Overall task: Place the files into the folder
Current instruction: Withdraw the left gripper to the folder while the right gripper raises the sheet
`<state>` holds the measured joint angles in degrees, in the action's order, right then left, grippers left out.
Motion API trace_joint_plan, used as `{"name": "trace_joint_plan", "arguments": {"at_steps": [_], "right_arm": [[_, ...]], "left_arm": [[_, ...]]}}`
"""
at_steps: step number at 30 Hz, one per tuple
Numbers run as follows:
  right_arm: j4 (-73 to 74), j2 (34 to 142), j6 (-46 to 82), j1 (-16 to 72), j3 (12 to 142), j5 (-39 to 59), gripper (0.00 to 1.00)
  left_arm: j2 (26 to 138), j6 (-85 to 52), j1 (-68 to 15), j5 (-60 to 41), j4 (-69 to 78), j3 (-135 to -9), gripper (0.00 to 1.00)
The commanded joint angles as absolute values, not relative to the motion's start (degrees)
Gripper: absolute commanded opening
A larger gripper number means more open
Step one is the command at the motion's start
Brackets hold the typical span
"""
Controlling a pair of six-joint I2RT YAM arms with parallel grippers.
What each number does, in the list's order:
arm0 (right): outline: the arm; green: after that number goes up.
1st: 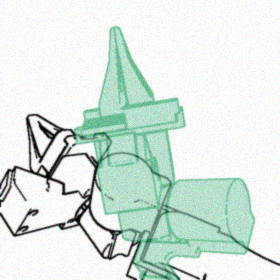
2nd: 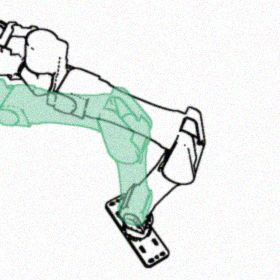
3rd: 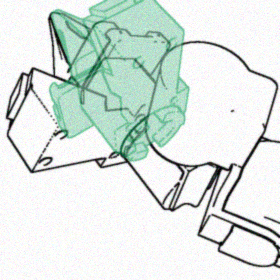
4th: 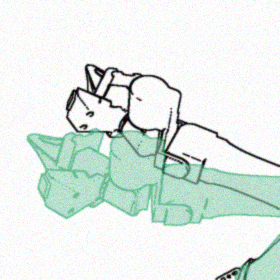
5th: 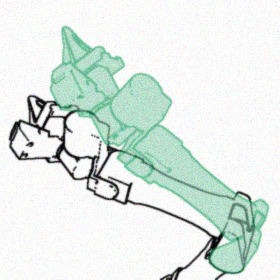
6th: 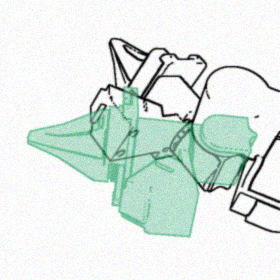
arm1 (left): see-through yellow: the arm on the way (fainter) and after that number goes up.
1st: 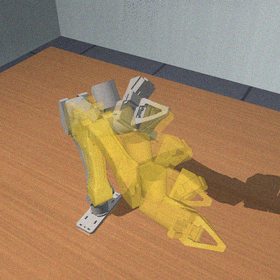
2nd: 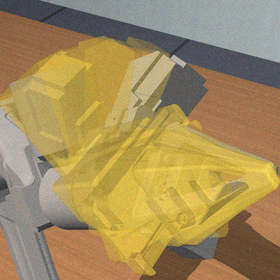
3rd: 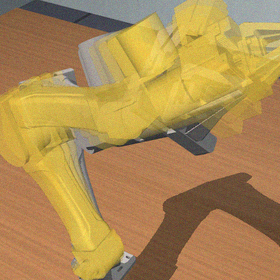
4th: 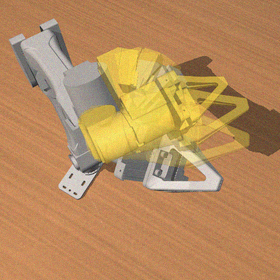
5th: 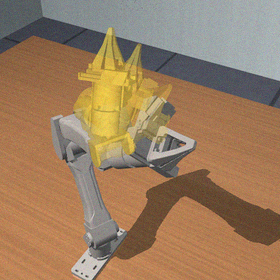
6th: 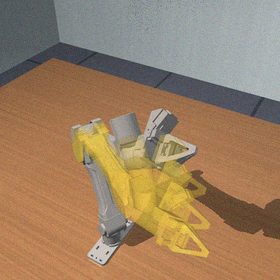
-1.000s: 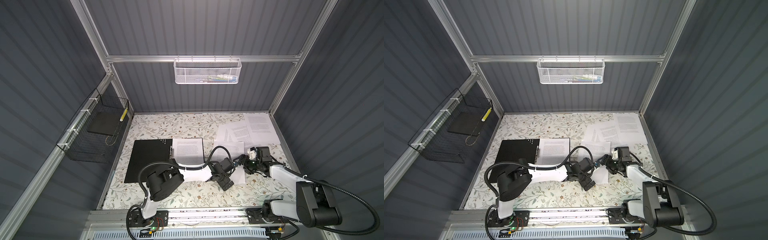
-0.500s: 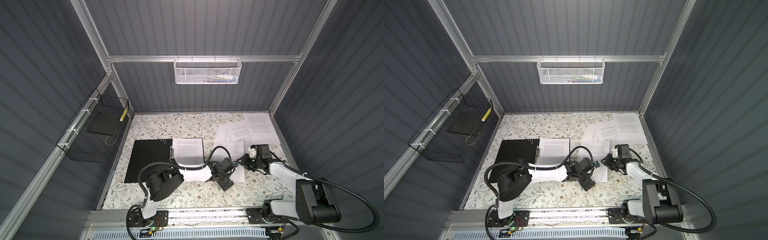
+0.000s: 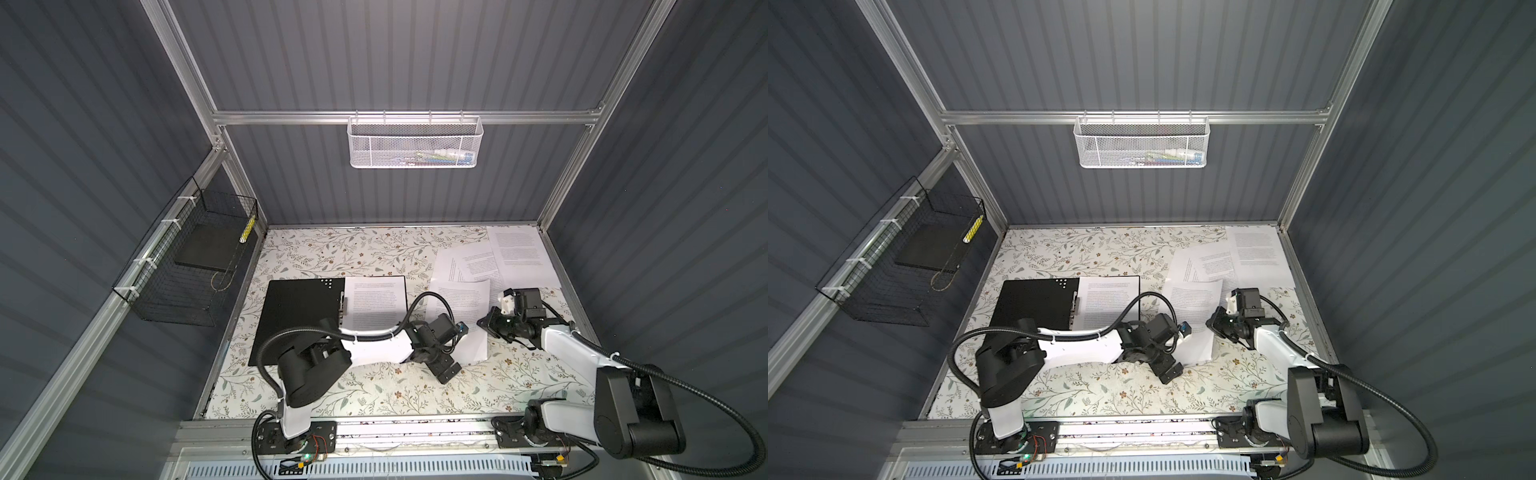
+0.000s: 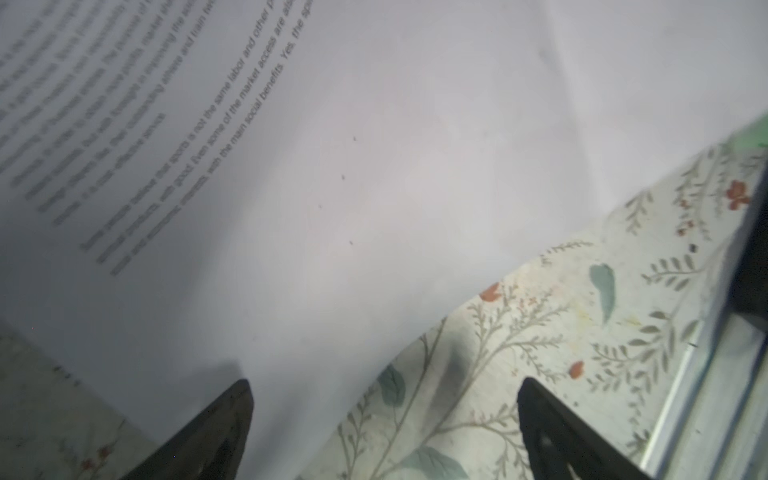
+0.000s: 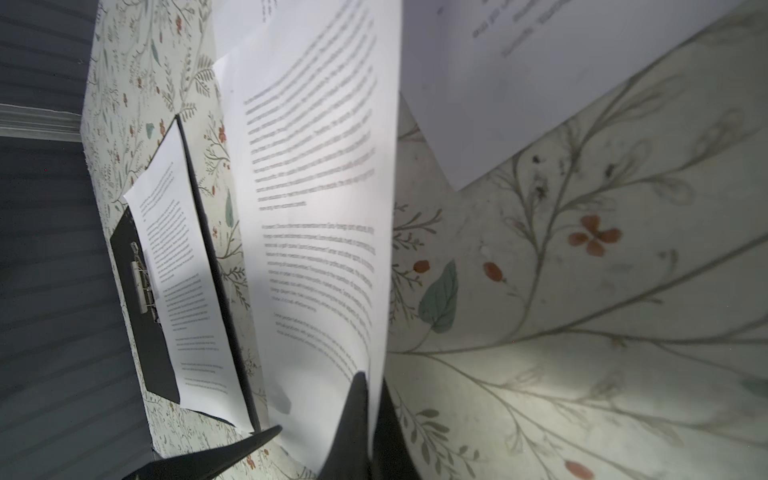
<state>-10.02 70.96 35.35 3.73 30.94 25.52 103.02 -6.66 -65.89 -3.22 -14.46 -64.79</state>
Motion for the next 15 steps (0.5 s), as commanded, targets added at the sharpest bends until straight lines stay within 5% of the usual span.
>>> {"name": "trace_joint_plan", "arguments": {"at_steps": [1, 9, 15], "right_arm": [[-12.7, 67.2, 36.0, 3.5, 31.1, 25.7, 0.00], [-17.7, 60.8, 36.1, 3.7, 33.5, 24.8, 0.00], [-21.3, 59.3, 36.3, 8.6, 38.2, 22.1, 0.00]], "left_arm": [[94.6, -8.3, -65.4, -3.3, -7.5, -62.6, 1.00], [77.0, -11.0, -65.3, 13.0, 9.4, -47.2, 1.00], [66.1, -13.1, -65.2, 34.7, 1.7, -43.8, 1.00]]}}
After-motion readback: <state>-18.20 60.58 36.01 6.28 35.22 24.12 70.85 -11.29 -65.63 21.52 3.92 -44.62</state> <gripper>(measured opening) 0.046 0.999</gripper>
